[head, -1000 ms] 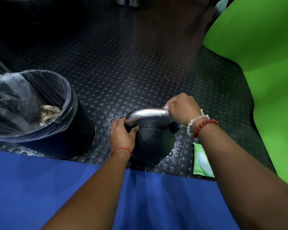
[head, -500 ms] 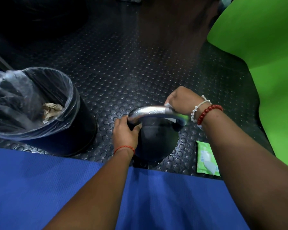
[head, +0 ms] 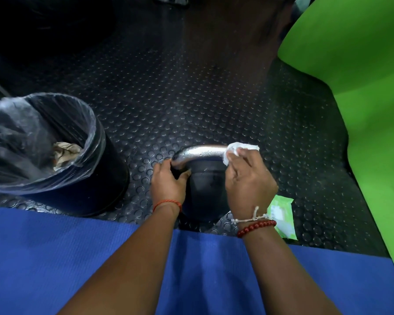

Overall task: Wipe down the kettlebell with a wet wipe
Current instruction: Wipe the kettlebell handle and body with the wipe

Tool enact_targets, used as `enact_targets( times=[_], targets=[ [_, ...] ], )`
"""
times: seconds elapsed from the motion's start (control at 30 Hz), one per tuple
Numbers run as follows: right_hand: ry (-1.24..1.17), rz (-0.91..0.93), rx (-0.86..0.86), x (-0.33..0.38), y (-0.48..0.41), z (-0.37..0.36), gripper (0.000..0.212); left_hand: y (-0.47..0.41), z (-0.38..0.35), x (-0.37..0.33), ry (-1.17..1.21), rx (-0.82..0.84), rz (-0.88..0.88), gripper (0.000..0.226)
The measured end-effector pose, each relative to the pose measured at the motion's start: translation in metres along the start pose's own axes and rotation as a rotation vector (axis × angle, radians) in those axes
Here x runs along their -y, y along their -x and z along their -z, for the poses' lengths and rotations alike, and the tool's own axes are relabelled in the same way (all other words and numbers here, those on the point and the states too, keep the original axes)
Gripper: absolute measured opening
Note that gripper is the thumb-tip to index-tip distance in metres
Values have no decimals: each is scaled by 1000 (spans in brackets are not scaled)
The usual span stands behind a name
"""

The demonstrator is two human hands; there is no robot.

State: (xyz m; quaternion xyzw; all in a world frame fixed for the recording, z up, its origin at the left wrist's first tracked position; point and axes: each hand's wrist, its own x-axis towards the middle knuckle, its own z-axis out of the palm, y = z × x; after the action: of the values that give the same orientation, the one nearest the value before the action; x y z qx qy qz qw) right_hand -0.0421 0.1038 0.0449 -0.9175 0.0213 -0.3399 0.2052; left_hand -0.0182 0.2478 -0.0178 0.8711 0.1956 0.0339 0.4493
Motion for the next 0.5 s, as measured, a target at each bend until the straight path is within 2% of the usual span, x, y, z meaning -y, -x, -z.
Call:
enact_targets(
  times=[0.07,0.23,0.4,0.5],
  targets=[
    [-18,-66,-46,4,0,-1,18,0,0,-1,-3,-4,-3,26],
    [-69,-381,-144,27,-4,-3,9,0,0,0,-9,-2,2,29],
    [-67,-516,-160,36,3,-4,9,0,-1,0,-20,-7,-5,30],
    [-265,-845,-104,42,5,-10,13,0,-1,0,-25,-6,4,31]
  ],
)
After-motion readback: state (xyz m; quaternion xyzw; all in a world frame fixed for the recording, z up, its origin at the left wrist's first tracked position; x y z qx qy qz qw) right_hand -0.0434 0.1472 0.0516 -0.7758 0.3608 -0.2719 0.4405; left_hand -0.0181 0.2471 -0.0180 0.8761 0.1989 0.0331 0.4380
